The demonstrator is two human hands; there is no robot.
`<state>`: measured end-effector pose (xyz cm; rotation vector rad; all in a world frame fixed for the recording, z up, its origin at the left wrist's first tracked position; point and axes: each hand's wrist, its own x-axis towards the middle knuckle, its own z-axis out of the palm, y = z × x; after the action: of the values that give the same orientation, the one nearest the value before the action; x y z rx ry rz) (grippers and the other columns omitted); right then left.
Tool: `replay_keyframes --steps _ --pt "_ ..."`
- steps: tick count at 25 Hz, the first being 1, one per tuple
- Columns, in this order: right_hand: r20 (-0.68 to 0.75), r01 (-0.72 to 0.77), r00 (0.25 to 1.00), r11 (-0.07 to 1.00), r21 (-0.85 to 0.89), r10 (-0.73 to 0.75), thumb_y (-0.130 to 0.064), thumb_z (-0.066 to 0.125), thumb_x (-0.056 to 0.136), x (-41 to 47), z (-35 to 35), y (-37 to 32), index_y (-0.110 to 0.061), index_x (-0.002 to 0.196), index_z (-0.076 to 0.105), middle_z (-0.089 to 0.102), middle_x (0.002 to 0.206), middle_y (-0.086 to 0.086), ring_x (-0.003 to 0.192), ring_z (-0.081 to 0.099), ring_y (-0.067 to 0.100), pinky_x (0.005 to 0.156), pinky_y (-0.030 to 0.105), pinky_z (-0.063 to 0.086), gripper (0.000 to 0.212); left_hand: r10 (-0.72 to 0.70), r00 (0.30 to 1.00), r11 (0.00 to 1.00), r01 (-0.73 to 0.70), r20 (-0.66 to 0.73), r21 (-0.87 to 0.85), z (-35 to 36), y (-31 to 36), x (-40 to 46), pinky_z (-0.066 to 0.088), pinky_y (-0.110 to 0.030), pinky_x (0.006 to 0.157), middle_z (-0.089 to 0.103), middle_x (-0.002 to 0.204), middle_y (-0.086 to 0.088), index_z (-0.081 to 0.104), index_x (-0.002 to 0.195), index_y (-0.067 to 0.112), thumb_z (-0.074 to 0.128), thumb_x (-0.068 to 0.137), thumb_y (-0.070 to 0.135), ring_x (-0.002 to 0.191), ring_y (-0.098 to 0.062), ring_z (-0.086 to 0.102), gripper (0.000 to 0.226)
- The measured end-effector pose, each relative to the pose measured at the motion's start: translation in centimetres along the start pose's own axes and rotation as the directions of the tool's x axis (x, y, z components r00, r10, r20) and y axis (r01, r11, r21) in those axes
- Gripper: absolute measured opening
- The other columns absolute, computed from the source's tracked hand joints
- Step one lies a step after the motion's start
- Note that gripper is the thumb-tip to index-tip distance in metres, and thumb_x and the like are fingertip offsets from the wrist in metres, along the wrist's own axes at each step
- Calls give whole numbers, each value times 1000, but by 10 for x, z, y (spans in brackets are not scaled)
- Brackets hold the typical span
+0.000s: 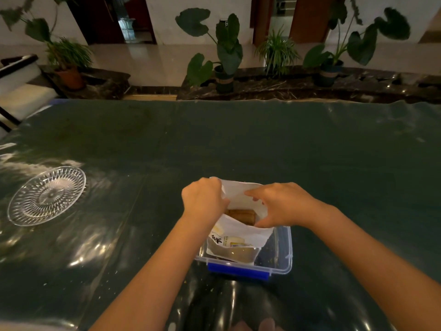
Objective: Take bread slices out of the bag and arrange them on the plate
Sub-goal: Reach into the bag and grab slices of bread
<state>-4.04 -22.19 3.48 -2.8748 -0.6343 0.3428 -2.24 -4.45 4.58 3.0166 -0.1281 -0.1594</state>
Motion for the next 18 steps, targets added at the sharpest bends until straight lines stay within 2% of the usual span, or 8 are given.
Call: replay_keyframes --steps 2,4,6,9,11,14,16,18 --pt "1 18 1000 999 -33 -18 -67 60 65 -6 -1 -1 -36 127 42 63 119 -8 98 60 14 61 22 41 73 -54 999 994 54 -3 -98 -2 -19 0 35 -27 49 55 63 1 65 82 15 56 80 22 58 -20 50 11" --pt "-15 24 1000 999 -24 -24 -69 59 63 -11 0 -4 -39 128 38 61 121 -12 100 60 13 61 21 40 74 -113 993 952 116 28 -282 -1 -38 -5 46 -29 50 64 62 2 68 72 16 59 80 19 57 -17 58 12" --pt "-26 34 999 999 -21 -35 -71 58 63 -15 4 -7 -41 128 36 59 125 -15 103 59 11 65 22 40 75 -112 993 892 121 46 -436 2 -48 -15 55 -30 56 67 59 6 68 65 22 64 79 19 57 -11 65 15" --pt "24 11 1000 999 -38 -10 -71 59 63 -18 2 -12 -38 132 31 50 137 -13 116 53 13 76 29 46 81 -46 998 858 61 41 -510 7 -47 -25 44 -12 45 65 58 11 67 62 29 68 77 20 54 -1 61 17" --pt "77 -2 997 999 -45 6 -63 63 65 -15 -4 -16 -35 133 32 49 137 -10 115 53 14 81 32 49 80 -15 999 841 37 45 -540 10 -45 -25 36 -7 38 61 54 11 63 57 31 67 77 18 46 4 56 24" --pt "103 42 994 998 -36 -38 -40 65 76 6 -3 -38 -29 124 46 60 121 -3 101 60 17 78 32 55 53 9 999 843 16 44 -537 15 -43 -23 32 -9 34 52 46 7 56 50 28 63 78 17 38 -1 48 31" --pt "168 33 985 999 10 -34 -33 61 82 31 5 -58 -27 114 56 66 105 0 90 62 18 78 36 56 32 -3 999 849 22 37 -529 15 -44 -19 31 -12 37 52 46 4 58 51 24 63 79 19 38 -4 44 28" --pt "263 -35 965 998 55 19 -29 60 85 51 14 -65 -22 109 60 67 99 3 87 62 19 82 37 55 25 -18 999 850 35 37 -526 14 -47 -16 32 -15 40 52 47 5 57 53 25 63 79 20 40 -5 46 27"
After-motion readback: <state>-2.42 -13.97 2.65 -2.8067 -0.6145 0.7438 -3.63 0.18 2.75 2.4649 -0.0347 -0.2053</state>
